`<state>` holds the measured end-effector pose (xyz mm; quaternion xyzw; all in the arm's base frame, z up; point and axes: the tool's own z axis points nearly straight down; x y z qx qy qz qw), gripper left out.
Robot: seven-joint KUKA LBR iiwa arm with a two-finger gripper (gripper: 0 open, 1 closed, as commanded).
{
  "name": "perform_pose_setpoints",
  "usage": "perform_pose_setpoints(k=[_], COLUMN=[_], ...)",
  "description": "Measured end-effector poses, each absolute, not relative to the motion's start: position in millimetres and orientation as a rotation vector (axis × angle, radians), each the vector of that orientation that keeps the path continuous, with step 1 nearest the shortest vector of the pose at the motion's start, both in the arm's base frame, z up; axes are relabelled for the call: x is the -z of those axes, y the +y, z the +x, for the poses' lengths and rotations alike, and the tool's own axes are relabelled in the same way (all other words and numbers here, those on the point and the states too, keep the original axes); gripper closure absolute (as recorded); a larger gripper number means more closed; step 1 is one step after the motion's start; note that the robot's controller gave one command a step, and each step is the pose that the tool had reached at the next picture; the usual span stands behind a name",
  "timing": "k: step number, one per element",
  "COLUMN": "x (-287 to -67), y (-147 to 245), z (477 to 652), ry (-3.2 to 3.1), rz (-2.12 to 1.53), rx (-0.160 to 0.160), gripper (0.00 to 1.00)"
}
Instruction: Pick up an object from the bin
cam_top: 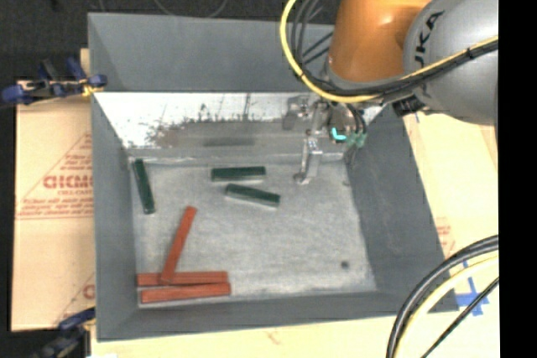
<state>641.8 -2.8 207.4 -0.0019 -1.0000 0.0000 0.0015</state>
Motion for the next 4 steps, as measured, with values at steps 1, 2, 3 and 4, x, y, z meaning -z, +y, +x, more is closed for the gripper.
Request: perform_pose_setpoints(k=[1, 2, 3, 4], x=[-67.5, -74.8, -197.6, -295.3], y=[38.4, 37.3, 4.2, -24.3], z=[650.6, 655.3, 636.7, 622.4], ry=[-3.132, -3.148, -3.152, -3.110], rz=[-0.089, -0.091, -0.109, 0.510], rx=[0.002, 0.002, 0.000, -0.006], gripper=[0.00, 1.00, 1.00, 1.00])
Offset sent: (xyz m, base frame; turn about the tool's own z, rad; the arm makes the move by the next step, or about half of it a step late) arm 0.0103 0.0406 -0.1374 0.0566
